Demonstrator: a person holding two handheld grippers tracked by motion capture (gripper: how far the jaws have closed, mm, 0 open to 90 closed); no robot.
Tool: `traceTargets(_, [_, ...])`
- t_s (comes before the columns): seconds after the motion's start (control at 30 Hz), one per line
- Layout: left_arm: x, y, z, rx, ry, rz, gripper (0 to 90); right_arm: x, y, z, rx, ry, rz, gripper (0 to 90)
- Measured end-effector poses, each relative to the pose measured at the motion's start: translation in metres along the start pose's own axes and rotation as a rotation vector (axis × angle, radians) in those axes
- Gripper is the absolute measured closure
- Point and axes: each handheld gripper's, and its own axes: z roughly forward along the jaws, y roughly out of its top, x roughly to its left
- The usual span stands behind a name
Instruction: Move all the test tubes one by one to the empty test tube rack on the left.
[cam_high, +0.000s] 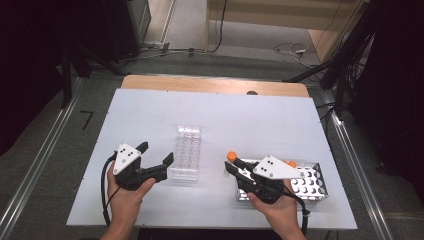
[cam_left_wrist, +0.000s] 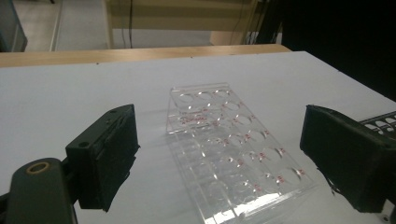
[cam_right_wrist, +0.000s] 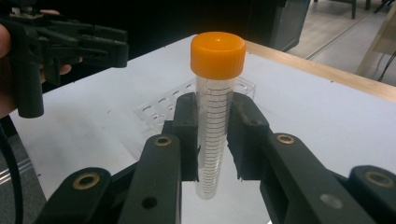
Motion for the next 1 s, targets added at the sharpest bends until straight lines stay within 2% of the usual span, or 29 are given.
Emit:
traceTargets(0.23, [-0.012, 0.004, 0.005, -0.001, -0.051, 0.019, 13.2, 0.007, -0.004, 0.015, 0.023, 0.017, 0.0, 72.2])
traceTargets(0.5, [-0.036, 0.014, 0.015, 0.0, -0.143, 0.063, 14.7, 0.01, -0.004, 0.027, 0.034, 0.034, -0.009, 72.2])
traceTargets(0.73, [-0.052, 0.021, 0.021, -0.011, -0.197, 0.083, 15.9, 0.01, -0.005, 0.032, 0.044, 0.036, -0.006, 72.2])
traceTargets(1.0, [-0.064, 0.02, 0.026, -0.001, -0.254, 0.102, 20.5, 0.006, -0.008, 0.039, 0.064, 0.035, 0.009, 72.2])
